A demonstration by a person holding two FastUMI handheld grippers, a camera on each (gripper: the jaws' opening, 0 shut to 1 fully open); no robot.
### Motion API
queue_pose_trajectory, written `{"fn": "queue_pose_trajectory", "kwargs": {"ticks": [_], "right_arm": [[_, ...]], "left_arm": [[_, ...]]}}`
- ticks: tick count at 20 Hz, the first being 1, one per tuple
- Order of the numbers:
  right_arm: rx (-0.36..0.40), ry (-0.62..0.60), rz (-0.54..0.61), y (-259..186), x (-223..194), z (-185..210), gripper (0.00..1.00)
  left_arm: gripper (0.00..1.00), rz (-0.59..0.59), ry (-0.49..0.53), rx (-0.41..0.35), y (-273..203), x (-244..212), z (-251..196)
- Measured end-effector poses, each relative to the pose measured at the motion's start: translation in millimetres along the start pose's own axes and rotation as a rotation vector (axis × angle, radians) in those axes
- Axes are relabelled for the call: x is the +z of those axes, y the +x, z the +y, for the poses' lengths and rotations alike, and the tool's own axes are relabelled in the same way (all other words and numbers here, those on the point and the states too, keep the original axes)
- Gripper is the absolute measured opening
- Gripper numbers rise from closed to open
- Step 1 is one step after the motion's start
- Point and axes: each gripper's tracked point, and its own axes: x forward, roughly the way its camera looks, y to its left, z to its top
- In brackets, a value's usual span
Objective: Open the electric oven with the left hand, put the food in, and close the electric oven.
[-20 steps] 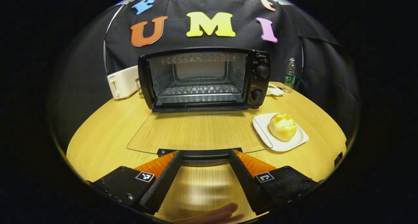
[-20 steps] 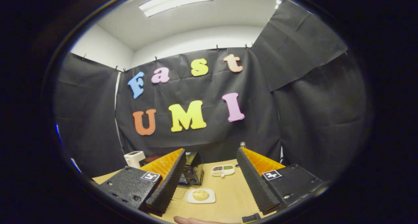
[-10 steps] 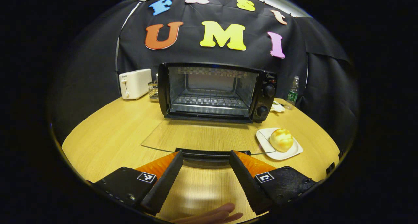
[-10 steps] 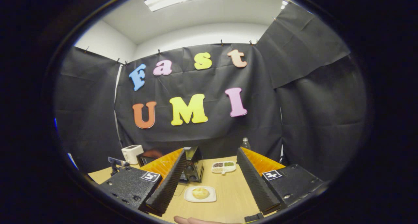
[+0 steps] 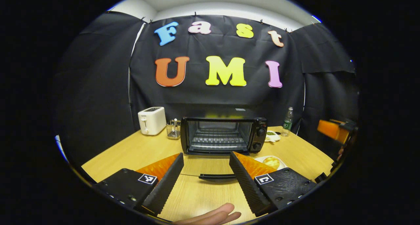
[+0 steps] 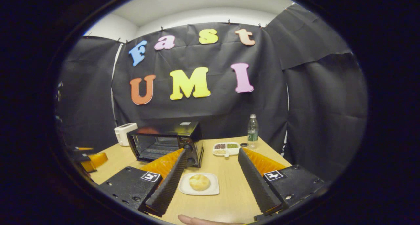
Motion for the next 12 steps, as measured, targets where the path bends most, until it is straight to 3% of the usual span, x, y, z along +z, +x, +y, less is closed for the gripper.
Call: {"fn": "queue_pose_trajectory", "kwargs": {"ticks": [5,9,12], "right_arm": [[0.041,-0.032,0.102,51.4,-57.3,22.6,0.96],[0.036,-0.05,0.243,89.5,-122.0,36.8,0.96],[0.049,-0.071,0.326,112.7,-153.9,45.1,0.96]], "left_arm": [[0.93,-0.107,-0.004,0.025,-27.4,68.4,18.5],[0.93,-0.15,0.011,0.059,-42.4,93.9,37.1],[0.93,-0.185,-0.039,0.058,-49.3,107.3,45.8]]}}
